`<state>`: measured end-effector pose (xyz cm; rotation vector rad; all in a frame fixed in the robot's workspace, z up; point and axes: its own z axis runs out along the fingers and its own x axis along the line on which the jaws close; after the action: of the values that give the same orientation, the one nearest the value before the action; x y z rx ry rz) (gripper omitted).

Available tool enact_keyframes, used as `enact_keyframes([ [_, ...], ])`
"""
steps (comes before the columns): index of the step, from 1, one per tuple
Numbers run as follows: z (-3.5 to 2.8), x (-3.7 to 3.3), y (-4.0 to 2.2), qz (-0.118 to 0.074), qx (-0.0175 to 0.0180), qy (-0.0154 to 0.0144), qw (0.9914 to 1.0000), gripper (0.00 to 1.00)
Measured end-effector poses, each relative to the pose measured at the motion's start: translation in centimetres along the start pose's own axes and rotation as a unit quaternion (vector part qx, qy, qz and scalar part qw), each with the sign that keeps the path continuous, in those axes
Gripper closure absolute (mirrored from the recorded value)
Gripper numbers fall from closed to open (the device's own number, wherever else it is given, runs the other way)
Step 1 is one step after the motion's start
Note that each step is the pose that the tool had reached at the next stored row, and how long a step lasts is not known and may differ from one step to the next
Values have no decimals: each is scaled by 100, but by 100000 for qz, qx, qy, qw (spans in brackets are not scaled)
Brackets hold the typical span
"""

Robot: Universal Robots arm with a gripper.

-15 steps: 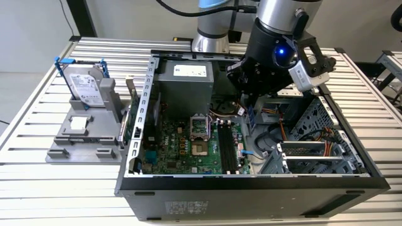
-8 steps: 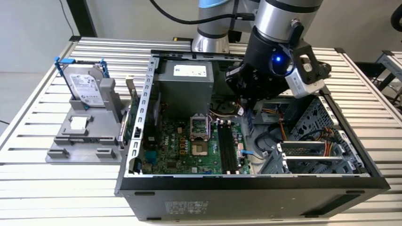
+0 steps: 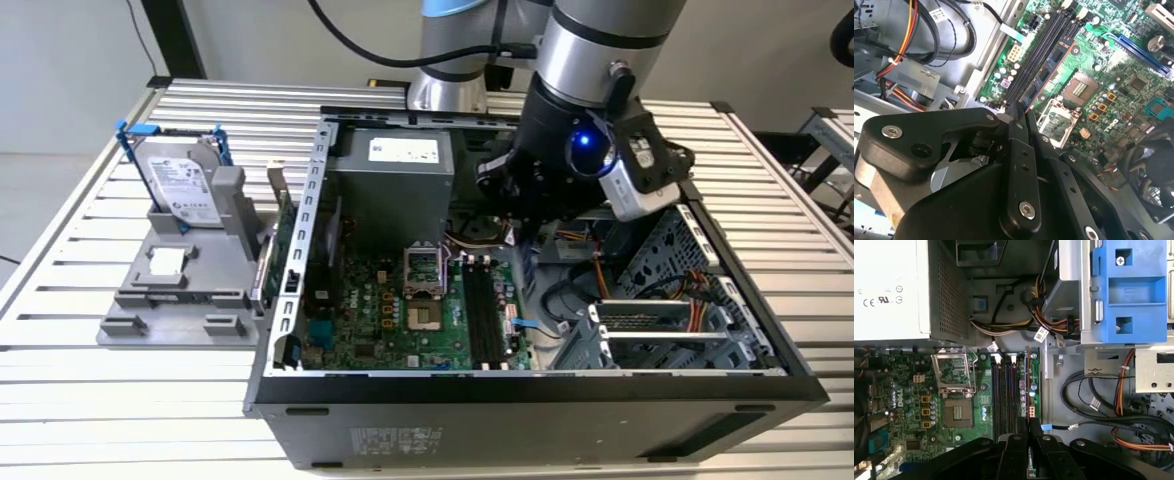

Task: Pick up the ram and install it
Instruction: 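Insert the ram into the slot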

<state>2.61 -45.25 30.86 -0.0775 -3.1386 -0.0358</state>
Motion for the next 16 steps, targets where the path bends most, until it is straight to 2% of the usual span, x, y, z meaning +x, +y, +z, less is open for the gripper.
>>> enact_keyframes([
  [5, 65, -4, -1, 87, 155, -11, 100000, 100],
  [16, 267, 12, -9, 286, 153, -33, 99999, 100],
])
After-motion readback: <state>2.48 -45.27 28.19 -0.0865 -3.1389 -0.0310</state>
